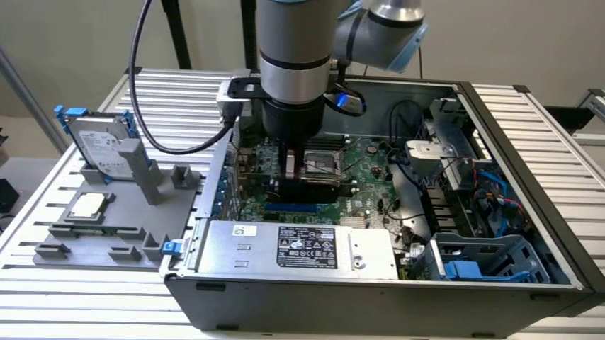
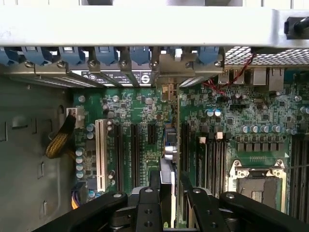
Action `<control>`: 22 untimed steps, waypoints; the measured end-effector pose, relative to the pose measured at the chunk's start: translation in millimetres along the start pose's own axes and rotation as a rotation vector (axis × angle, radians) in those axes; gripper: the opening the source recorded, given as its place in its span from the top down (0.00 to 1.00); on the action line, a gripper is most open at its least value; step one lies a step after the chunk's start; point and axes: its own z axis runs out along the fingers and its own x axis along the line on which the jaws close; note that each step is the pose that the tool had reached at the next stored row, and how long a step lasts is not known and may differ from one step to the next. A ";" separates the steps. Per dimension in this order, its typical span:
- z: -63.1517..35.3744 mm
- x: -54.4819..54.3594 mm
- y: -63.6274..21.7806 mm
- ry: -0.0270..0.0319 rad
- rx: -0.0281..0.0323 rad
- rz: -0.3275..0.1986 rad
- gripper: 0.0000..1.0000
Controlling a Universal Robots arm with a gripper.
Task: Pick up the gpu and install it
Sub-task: 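Insert the gpu into the slot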
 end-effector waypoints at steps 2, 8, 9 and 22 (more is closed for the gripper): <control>2.1 0.1 0.6 0.0000 0.0001 0.000 1.00; 3.2 0.2 1.1 0.0000 -0.0006 0.000 1.00; 3.2 0.2 1.1 0.0000 -0.0007 0.000 1.00; 4.5 1.0 2.8 -0.0055 -0.0017 -0.001 1.00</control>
